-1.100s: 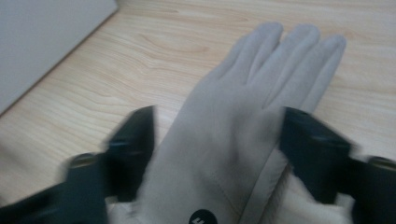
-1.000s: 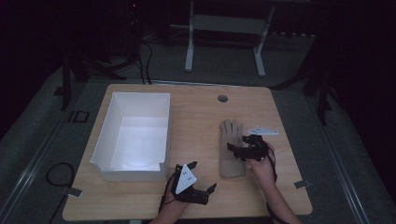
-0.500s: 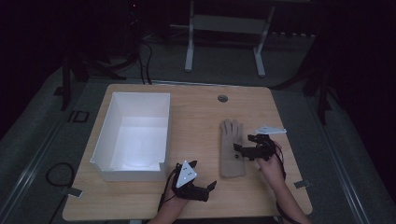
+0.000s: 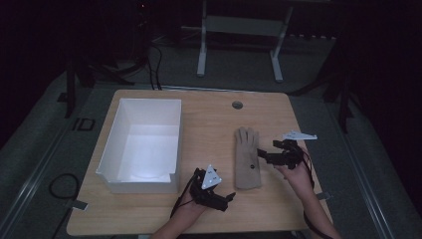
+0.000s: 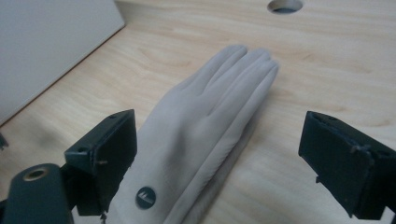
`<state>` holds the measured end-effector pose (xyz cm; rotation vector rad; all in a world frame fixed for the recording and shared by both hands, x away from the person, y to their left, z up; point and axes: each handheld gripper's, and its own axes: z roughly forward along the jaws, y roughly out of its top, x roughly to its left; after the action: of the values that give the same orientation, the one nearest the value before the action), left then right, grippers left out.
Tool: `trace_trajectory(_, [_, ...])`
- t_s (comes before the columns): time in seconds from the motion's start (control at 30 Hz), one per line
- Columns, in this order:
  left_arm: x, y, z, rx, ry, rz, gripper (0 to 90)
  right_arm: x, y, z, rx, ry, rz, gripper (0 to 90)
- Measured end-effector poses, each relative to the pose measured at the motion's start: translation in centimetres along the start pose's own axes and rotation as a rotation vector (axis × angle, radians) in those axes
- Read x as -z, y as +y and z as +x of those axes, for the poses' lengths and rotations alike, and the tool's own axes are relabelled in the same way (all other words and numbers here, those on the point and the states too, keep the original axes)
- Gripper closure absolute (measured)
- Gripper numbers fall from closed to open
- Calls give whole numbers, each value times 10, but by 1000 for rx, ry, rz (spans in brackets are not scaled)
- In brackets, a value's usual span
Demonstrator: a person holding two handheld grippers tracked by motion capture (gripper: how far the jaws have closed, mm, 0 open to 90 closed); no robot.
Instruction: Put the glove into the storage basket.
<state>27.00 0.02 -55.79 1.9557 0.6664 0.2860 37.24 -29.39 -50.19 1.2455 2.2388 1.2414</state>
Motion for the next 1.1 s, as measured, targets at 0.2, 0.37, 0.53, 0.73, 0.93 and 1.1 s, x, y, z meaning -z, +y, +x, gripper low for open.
trace_trajectory(0.2, [-8, 15, 3, -100, -87, -49, 152, -8, 8, -5, -25, 4, -50, 174])
trace_trajectory(0.37, [-28, 25, 3, -133, -146, -14, 163, -28, 13, -7, -53, -4, -41, 211])
trace_trajectory(0.53, [-44, 33, -3, -173, -192, 17, 208, -44, 17, -14, -78, -14, -27, 238])
trace_trajectory(0.73, [-64, 37, 0, -202, -253, 100, 316, -63, 13, -27, -135, -2, 27, 252])
trace_trajectory(0.93, [-74, 30, 8, -184, -256, 181, 392, -80, 2, -36, -174, 7, 91, 307])
trace_trajectory(1.1, [-73, 26, 12, -173, -245, 183, 412, -89, 0, -36, -197, 72, 125, 393])
